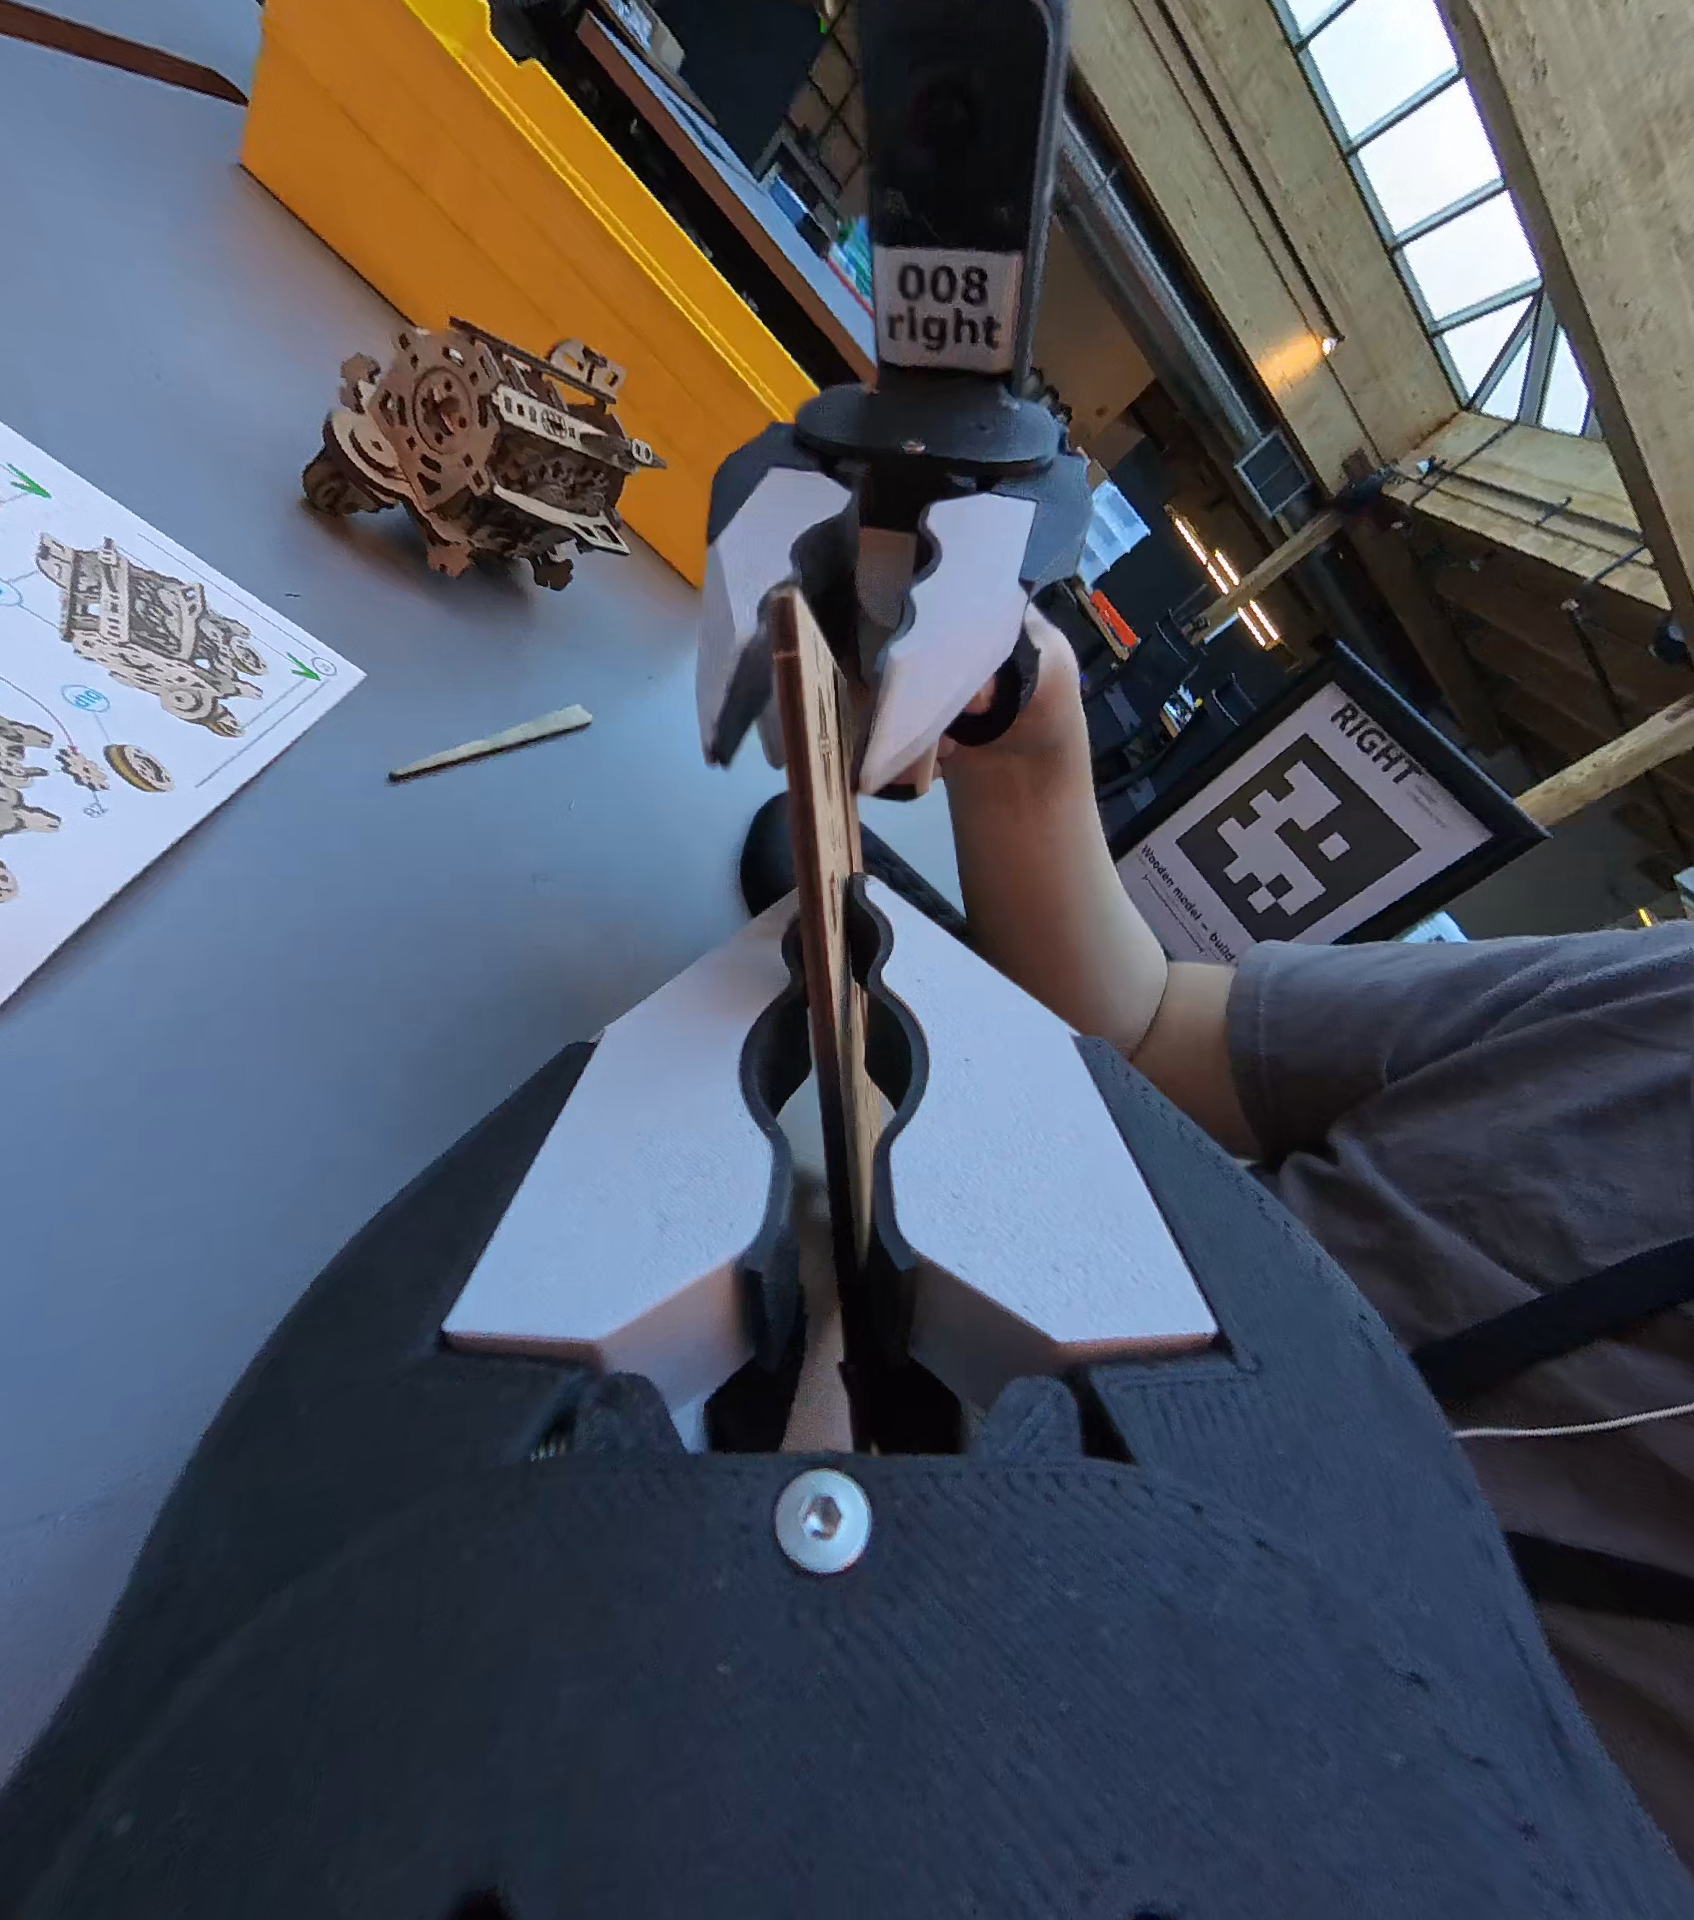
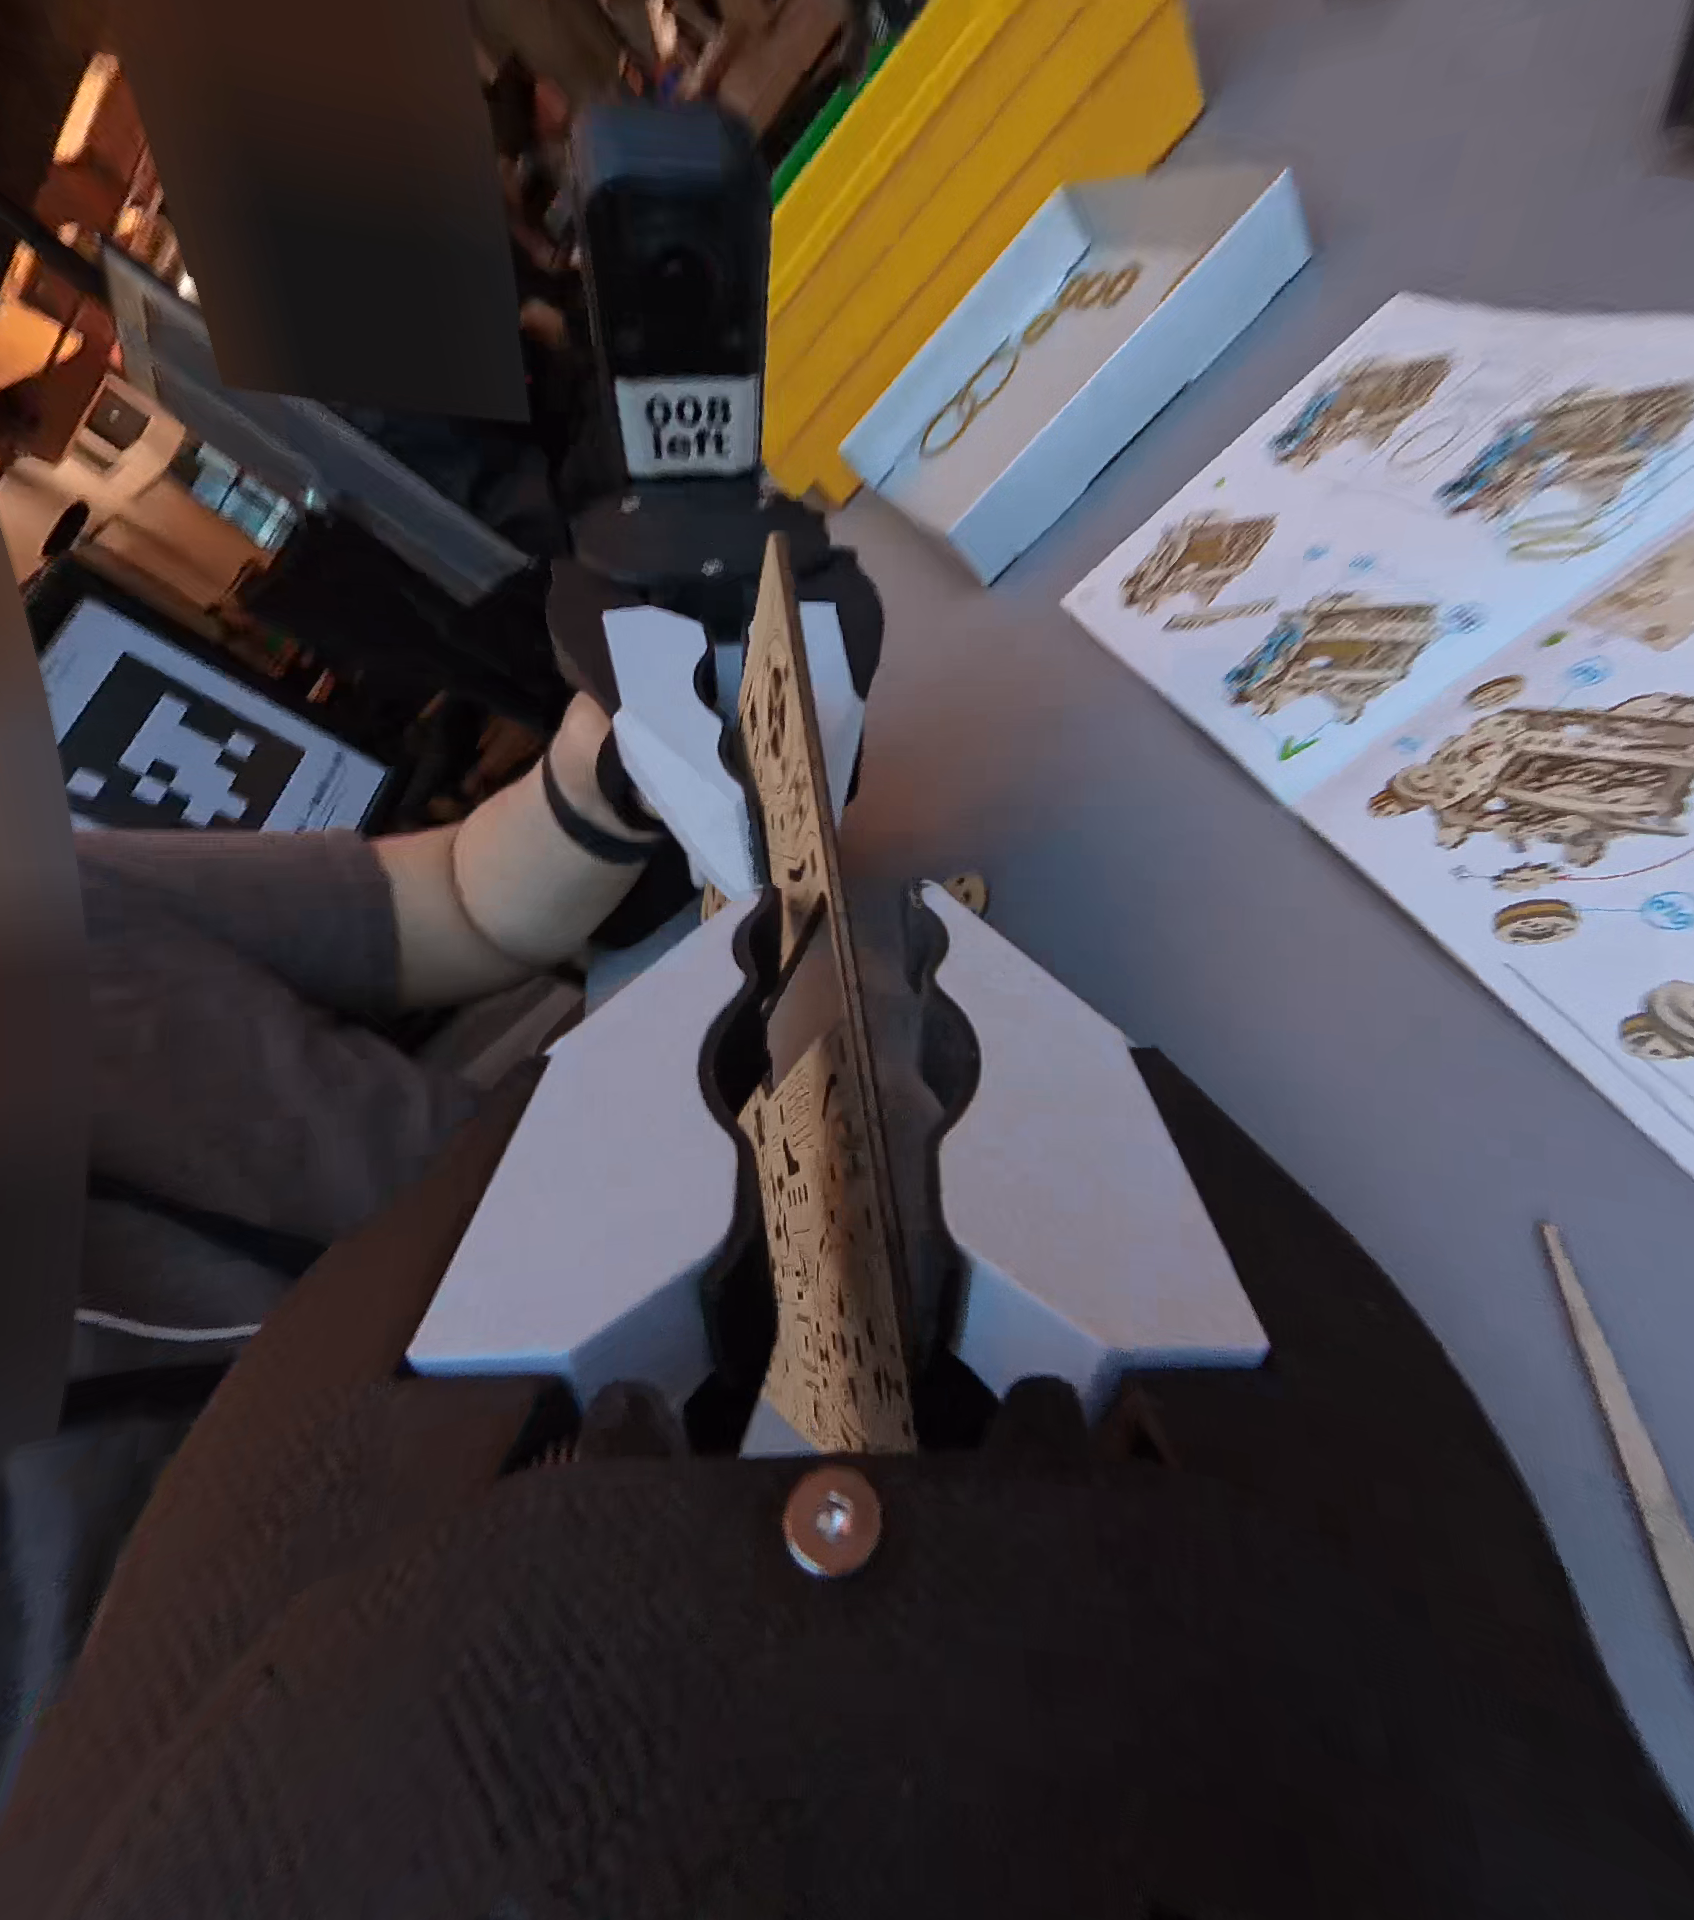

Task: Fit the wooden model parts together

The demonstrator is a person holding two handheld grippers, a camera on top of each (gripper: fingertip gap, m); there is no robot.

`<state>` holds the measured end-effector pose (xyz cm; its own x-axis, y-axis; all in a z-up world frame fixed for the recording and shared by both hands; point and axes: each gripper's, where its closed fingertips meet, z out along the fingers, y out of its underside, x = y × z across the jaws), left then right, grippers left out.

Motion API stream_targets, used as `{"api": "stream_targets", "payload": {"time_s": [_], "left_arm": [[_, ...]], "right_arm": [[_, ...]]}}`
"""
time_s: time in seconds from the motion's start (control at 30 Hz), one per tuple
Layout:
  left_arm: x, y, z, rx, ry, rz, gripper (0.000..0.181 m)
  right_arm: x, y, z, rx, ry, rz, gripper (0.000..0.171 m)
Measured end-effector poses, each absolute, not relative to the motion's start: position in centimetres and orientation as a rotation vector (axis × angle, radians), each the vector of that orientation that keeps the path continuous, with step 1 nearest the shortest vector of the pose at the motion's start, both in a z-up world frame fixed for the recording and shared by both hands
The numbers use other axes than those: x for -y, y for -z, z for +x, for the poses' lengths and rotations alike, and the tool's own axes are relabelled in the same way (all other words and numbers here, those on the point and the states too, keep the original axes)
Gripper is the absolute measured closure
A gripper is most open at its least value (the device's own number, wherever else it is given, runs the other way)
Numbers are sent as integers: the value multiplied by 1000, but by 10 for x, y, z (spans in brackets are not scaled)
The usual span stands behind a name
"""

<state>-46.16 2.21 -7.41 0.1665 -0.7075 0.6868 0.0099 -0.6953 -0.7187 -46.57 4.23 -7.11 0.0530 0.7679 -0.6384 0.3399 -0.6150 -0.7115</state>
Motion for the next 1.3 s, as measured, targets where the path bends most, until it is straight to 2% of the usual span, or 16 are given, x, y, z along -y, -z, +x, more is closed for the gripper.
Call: {"api": "stream_targets", "payload": {"time_s": [0.13, 0.3, 0.4, 0.5, 0.67, 1.03, 1.13, 1.3], "left_arm": [[-27, 67, -470, -589, 1553, -1827, 181], [-29, 72, -478, -504, 1465, -1807, 181], [-31, 69, -478, -455, 1470, -1770, 181], [-26, 63, -474, -455, 1469, -1728, 181], [-20, 56, -470, -476, 1400, -1669, 181], [-12, 49, -468, -469, 1434, -1611, 181], [-12, 49, -469, -453, 1456, -1608, 181], [-10, 49, -466, -472, 1426, -1596, 181]], "right_arm": [[-77, 40, -427, 809, -1231, -1770, 124], [-33, 17, -416, 727, -1278, -1594, 148], [-9, 29, -442, 724, -1409, -1648, 149], [-16, 49, -457, 658, -1356, -1752, 151], [-23, 50, -458, 542, -1291, -1777, 159], [-19, 44, -464, 489, -1257, -1766, 164], [-16, 43, -466, 492, -1307, -1775, 160], [-18, 47, -462, 521, -1203, -1820, 168]]}}
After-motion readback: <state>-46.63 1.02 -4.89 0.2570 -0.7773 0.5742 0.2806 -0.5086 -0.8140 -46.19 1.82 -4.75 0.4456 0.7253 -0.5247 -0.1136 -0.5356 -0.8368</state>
